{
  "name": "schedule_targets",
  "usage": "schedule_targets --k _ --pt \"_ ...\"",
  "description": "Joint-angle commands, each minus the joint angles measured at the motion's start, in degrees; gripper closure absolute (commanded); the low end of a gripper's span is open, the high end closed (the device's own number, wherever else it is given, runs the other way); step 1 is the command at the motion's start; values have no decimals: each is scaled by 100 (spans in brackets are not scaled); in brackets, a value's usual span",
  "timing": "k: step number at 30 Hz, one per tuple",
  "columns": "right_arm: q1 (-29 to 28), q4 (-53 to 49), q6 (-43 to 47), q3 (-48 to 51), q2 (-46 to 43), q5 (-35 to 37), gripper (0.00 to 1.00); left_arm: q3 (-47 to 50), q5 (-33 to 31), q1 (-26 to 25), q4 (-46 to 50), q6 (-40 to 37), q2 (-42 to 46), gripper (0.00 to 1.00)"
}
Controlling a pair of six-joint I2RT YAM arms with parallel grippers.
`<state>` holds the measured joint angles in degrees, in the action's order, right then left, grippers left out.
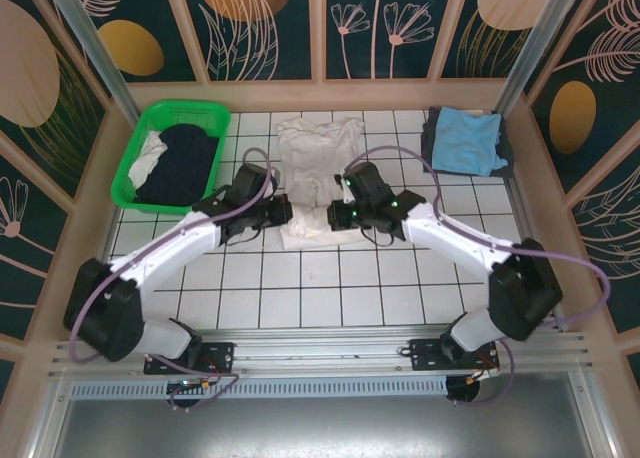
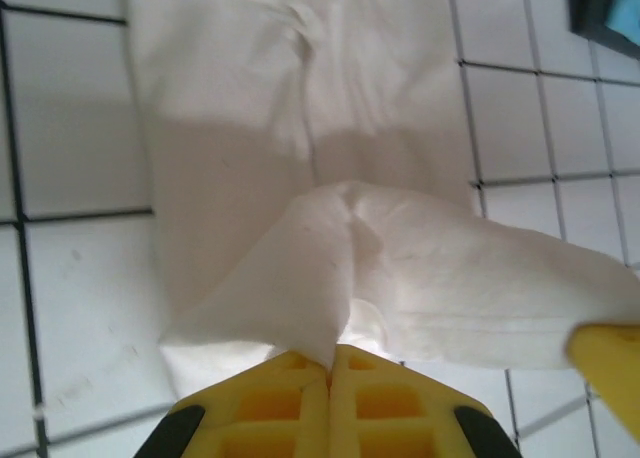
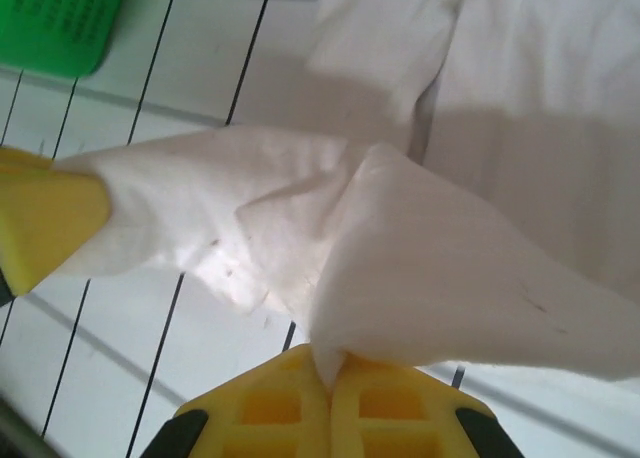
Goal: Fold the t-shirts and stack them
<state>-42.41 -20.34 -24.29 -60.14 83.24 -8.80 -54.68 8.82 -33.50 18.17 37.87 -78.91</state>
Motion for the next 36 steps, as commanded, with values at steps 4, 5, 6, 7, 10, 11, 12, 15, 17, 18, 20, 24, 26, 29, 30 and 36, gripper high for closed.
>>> schedule_targets --k 4,5,6,7,10,11,12,15,17,18,20,24,26,29,30,36 --pt "-358 -692 -541 786 -1309 288 100 965 -20 -500 198 836 1088 100" --pt "-436 -715 -639 928 -1574 254 100 1124 -68 -599 195 978 1307 100" --pt "-507 -704 -737 1061 -1784 203 100 1244 -101 -684 195 1105 1465 100" --pt "-569 -655 -822 1240 -2009 102 100 1381 -138 -778 166 1248 1616 100" --pt "-583 -533 -938 1686 -2414 -21 100 1789 -132 -937 -33 1513 1774 100" --pt "-547 -525 -933 1754 -2442 78 100 1889 -162 -939 -102 1557 1755 100" --pt "-498 -503 -906 1777 -2418 164 100 1929 -202 -935 -169 1559 1718 100" --pt "-100 -335 -713 1681 -2159 245 100 1687 -437 -933 -192 1365 1376 100" --pt "266 -142 -486 1541 -1938 156 100 1257 -814 -929 77 1172 1058 100" --pt "465 -68 -398 1465 -1858 122 100 1069 -993 -909 168 1067 922 100" --pt "935 210 -193 1287 -1639 -27 100 590 -1255 -731 303 828 553 100" --pt "1604 860 218 821 -918 -708 100 -224 -989 -140 226 375 -281 100" --pt "1878 999 376 390 -317 -1121 100 -705 -923 77 260 114 -786 100" --pt "2144 1053 588 -324 665 -1484 100 -1334 -950 325 419 -205 -1520 100" --pt "2231 1031 568 -551 1002 -1601 100 -1478 -982 398 455 -245 -1734 100" --pt "2569 613 772 -2017 2799 -1983 100 -2455 -675 955 561 -532 -3134 77"
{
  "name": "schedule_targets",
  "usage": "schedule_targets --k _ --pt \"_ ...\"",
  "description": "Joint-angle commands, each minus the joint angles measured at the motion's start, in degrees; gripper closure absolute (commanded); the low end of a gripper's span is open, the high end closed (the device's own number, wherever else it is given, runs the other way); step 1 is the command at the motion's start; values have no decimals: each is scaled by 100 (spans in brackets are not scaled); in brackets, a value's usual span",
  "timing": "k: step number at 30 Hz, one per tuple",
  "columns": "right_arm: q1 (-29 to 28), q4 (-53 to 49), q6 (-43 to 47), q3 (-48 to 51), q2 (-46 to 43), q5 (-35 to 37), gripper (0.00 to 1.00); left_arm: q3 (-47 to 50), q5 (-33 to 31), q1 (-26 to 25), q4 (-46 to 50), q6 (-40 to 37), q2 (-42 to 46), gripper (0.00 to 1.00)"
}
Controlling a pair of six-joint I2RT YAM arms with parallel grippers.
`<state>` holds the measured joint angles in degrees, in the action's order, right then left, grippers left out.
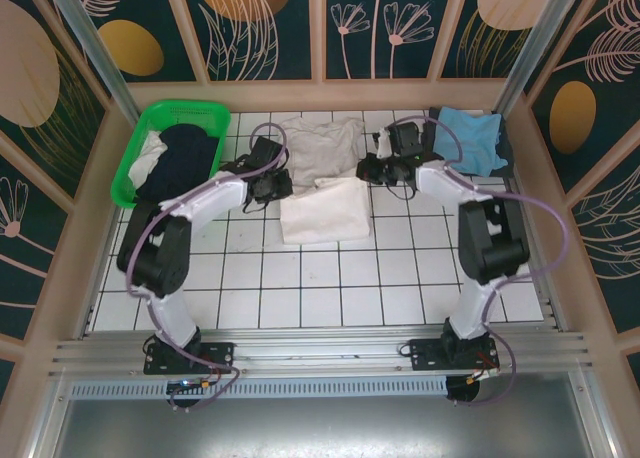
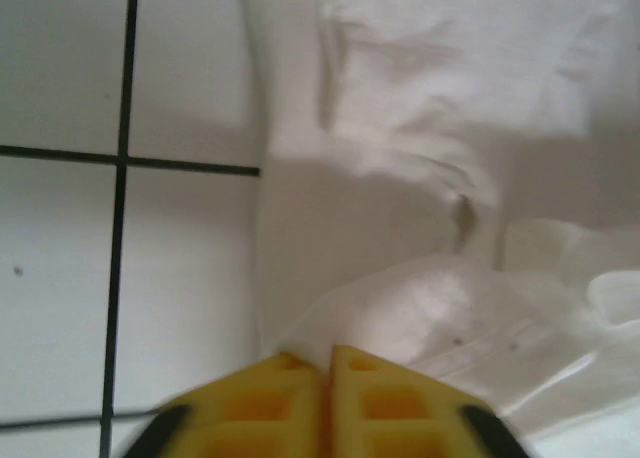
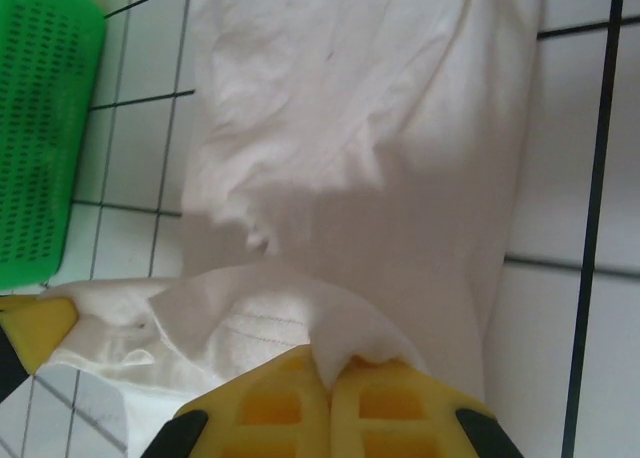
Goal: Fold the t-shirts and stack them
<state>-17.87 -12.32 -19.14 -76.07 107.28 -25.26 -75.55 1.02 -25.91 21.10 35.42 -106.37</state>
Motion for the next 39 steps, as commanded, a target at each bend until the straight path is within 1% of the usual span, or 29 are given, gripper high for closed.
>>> schedule_targets --k 1,3,6,9,12,13,15,17,18,19,21,23,25,28,30,33,35,36,38,39 --pt "157 -254 254 -564 583 -329 100 -561 69 238 351 -318 -593 75" --pt "208 -389 241 -766 862 -298 100 -882 27 294 452 -395 -894 75" --pt "295 -457 215 -946 1088 -234 100 -1209 80 370 419 -464 -1178 81" --pt "349 -608 217 -1258 1302 -218 93 -1571 135 428 528 -548 -1419 83" --pt "372 -856 294 -1655 1504 -144 92 -1735 146 479 580 -622 -1438 83" --pt "371 -905 309 -1771 1544 -104 90 -1714 145 490 543 -649 -1355 81" --pt "381 -989 352 -1977 1615 -128 88 -1612 97 495 447 -730 -1166 72" --pt "381 -1130 414 -2192 1676 -86 80 -1379 142 492 268 -819 -907 66" --pt "379 -1209 440 -2294 1683 1 74 -1201 262 491 140 -918 -775 62" --pt "380 -1269 462 -2348 1675 65 73 -998 428 491 -18 -1044 -636 55" --pt "381 -1308 523 -2389 1589 166 71 -603 751 459 -292 -1382 -461 50" --pt "379 -1271 551 -2343 1433 275 70 -366 895 350 -364 -1816 -424 49" --pt "372 -1193 560 -2143 1204 317 70 -263 689 103 -300 -2312 -429 49" --pt "362 -828 459 -1399 702 290 70 -234 127 -290 -348 -2809 -482 43" --pt "363 -459 311 -761 383 190 70 -359 -147 -387 -409 -2935 -619 41" --pt "278 62 141 158 -105 19 70 -885 -371 -392 -87 -2992 -1058 42" --pt "170 269 129 645 -366 99 70 -1198 -381 -396 57 -3098 -1311 42" --pt "109 360 114 887 -491 180 70 -1331 -450 -397 103 -3119 -1446 42" --pt "-11 554 80 1334 -666 231 70 -1681 -500 -396 304 -3176 -1719 48" --pt "-68 656 53 1564 -759 238 70 -1840 -588 -396 378 -3181 -1854 53"
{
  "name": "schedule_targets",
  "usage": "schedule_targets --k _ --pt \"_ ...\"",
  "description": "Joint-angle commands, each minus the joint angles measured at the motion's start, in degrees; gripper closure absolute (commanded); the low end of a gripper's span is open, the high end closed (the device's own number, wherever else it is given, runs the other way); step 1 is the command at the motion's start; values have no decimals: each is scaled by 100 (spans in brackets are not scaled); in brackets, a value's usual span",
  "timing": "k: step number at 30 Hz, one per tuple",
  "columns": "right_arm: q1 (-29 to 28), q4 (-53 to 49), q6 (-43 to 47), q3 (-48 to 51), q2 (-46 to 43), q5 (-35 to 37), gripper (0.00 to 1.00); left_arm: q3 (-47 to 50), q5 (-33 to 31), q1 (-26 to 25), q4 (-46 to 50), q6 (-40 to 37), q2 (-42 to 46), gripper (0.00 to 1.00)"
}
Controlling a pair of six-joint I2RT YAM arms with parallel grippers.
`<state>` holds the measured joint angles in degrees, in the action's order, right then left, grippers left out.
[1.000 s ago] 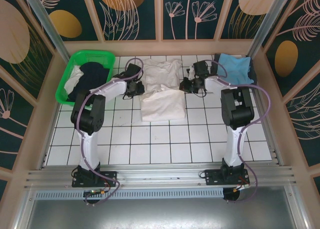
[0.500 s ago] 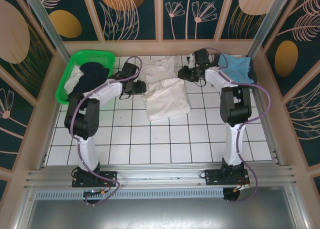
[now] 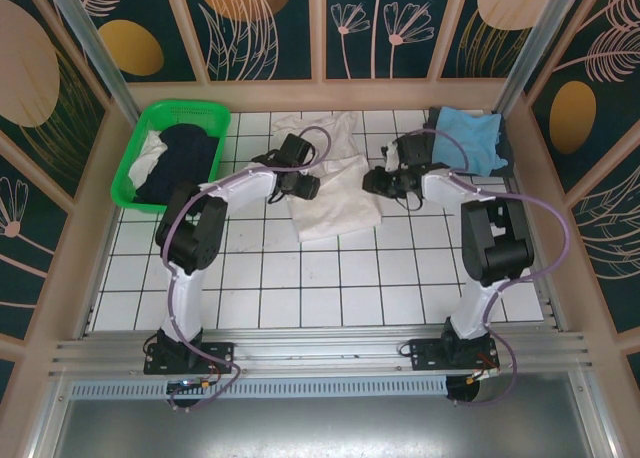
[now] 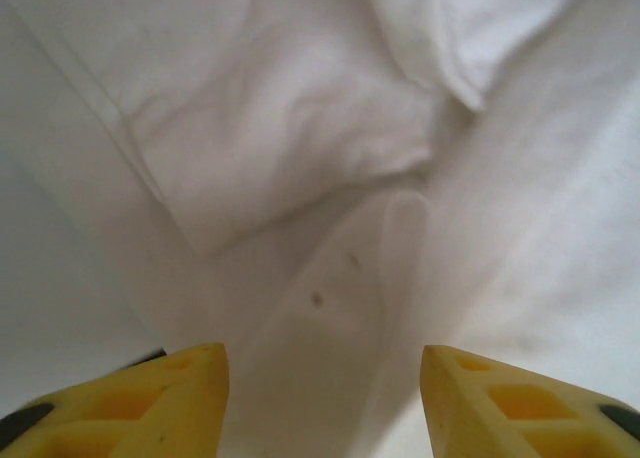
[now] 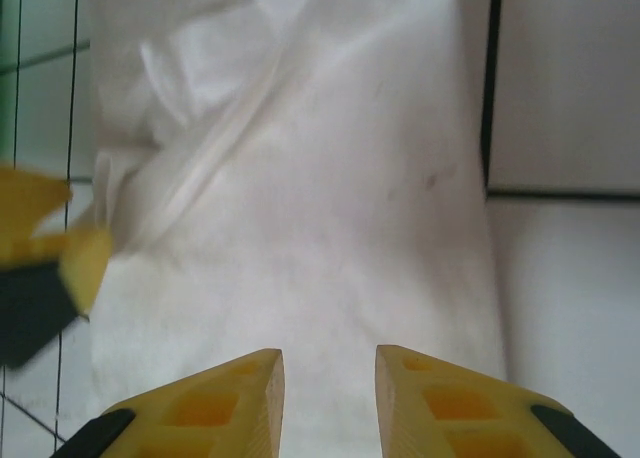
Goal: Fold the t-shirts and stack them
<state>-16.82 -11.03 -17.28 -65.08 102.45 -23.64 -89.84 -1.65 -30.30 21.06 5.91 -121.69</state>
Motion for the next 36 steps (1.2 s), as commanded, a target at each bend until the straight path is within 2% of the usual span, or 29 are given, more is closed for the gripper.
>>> schedule_targets --k 1,4,7,11,13,14,17,19,20,21,23,26,31,36 --pt "-243 602 -136 665 -353 72 70 -559 -422 44 454 -225 -459 60" --pt "-361 724 -170 1167 -536 201 71 -1047 -635 46 705 -266 -773 79" --pt "-422 790 -156 1484 -653 275 71 -1579 -892 54 882 -311 -985 86" --pt "-549 651 20 1660 -690 555 72 -2619 -1237 99 1293 -362 -1344 83" --pt "-603 588 66 1739 -668 695 73 -3148 -1261 202 1483 -326 -1534 75" --pt "-612 589 44 1769 -661 719 74 -3376 -1254 249 1584 -262 -1600 74" --pt "-645 600 -15 1804 -647 694 76 -4025 -973 416 2163 358 -1656 71" --pt "-690 545 -6 1728 -664 670 76 -3778 -799 432 2273 697 -1290 62" --pt "-707 492 17 1648 -671 644 76 -3409 -628 416 2196 748 -1037 62" --pt "-722 416 52 1540 -671 637 76 -2794 -381 382 1943 723 -655 61" --pt "-731 300 66 1324 -705 688 76 -1500 -64 217 1277 518 38 52" --pt "-694 301 43 1006 -692 703 76 -393 -281 -95 816 109 436 36" --pt "-645 337 30 564 -282 615 76 -150 -1194 -208 563 -229 136 22" --pt "-638 351 66 312 238 571 77 -630 -1537 -212 549 -485 -427 21"
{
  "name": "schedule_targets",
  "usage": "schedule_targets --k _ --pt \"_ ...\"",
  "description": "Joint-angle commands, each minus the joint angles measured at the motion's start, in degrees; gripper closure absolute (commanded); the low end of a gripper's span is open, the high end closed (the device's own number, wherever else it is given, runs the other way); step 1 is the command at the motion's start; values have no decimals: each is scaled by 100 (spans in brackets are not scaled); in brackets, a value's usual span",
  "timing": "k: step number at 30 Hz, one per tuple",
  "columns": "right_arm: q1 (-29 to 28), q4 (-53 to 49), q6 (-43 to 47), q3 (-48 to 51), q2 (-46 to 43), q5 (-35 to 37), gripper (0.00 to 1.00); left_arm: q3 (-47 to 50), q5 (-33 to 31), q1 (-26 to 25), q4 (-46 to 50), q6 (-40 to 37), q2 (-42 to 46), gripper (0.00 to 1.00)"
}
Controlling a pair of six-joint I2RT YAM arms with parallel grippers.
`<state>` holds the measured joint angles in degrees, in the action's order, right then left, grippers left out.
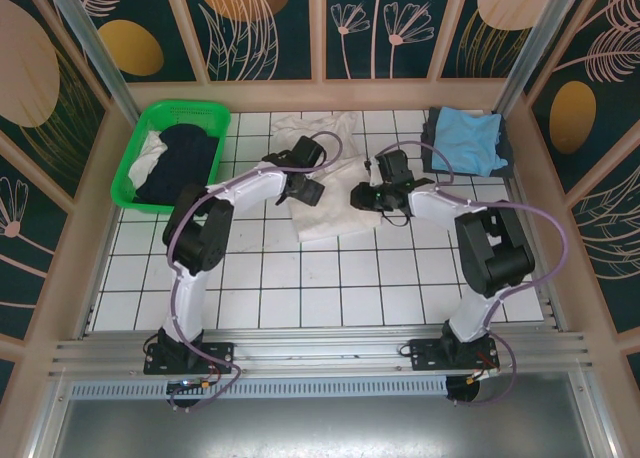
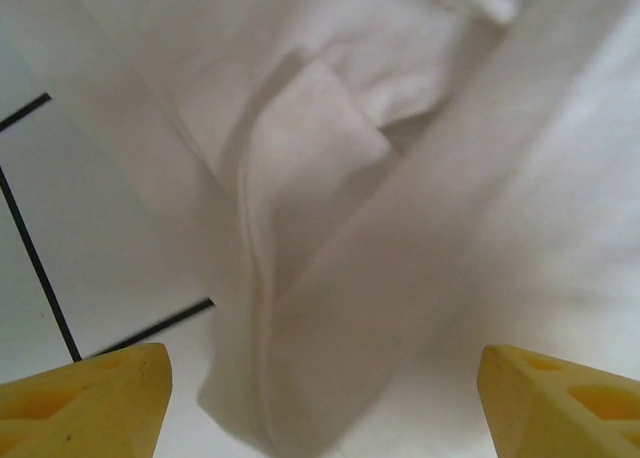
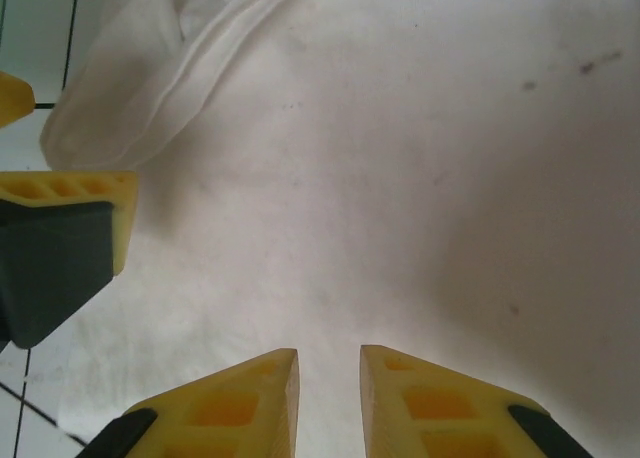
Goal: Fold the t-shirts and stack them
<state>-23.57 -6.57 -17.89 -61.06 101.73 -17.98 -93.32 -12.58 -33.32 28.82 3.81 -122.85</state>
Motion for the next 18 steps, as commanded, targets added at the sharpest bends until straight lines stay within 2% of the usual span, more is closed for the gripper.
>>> schedule_targets --k 1,5,8,10,14,18 --pt "36 -72 120 -86 379 5 78 -399 -602 97 -227 -309 -434 22" --pt "46 63 67 167 383 43 78 -1202 -1254 124 154 -394 -1041 37" --pt "50 138 74 417 387 14 78 -1727 -1585 198 305 -383 -1305 43" --pt "59 138 84 557 393 47 78 -1926 -1614 241 297 -395 -1346 40" --pt "63 86 153 782 387 42 79 -2293 -1494 371 288 -328 -1318 26" --pt "42 111 137 1030 263 -45 79 -2639 -1140 582 401 11 -1230 23"
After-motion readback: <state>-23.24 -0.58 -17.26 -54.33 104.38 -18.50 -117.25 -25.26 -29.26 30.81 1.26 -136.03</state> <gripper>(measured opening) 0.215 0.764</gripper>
